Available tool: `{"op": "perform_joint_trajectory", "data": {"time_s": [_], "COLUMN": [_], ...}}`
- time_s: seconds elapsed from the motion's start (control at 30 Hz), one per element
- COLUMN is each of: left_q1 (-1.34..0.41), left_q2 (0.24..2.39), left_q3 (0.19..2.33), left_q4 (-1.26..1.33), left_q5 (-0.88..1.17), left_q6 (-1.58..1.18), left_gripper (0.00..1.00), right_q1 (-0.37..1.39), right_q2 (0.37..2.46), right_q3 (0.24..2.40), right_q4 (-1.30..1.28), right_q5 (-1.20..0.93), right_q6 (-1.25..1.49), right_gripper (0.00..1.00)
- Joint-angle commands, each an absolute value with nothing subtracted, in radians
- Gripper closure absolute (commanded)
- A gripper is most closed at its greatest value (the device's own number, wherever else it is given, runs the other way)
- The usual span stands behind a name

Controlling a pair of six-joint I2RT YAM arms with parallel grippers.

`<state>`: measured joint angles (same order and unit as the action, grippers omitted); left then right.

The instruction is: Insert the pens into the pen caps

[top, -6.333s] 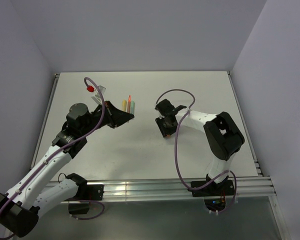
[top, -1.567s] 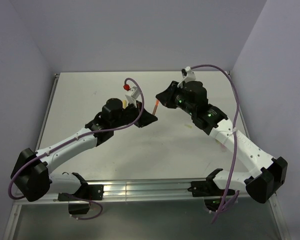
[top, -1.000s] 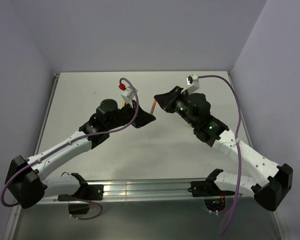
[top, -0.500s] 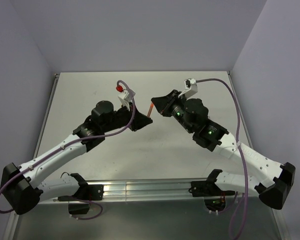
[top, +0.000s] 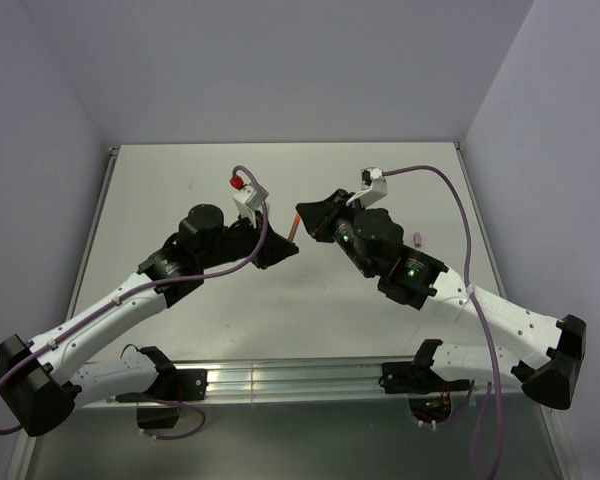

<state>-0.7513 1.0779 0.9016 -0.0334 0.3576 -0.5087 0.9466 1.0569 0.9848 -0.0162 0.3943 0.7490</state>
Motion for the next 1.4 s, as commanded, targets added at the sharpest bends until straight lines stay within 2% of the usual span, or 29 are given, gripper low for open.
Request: {"op": "perform_joint_trajectory", "data": {"time_s": [0.0, 0.43, 1.37], "left_q1": [-0.724, -0.713, -0.713], "left_q2": [1.054, 1.078, 1.173], "left_q3": [0.992, 1.055, 1.229], "left_q4": [0.183, 0.170, 0.146], "left_q5": [0.252, 0.221, 0.169], "left_q6": [-0.491, -0.480, -0.416], "left_gripper": [1.00, 1.00, 1.00], "right_q1": [1.058, 1.169, 1.241], "right_q2": [1.104, 1.152, 1.187], "right_q3": [0.933, 0.936, 0.911], "right_q4": [-0.140, -0.183, -0.233], "right_q5": [0.204, 0.279, 0.305], "right_q6": [0.799, 0.822, 0.882], "right_gripper": [1.00, 1.00, 1.00]}}
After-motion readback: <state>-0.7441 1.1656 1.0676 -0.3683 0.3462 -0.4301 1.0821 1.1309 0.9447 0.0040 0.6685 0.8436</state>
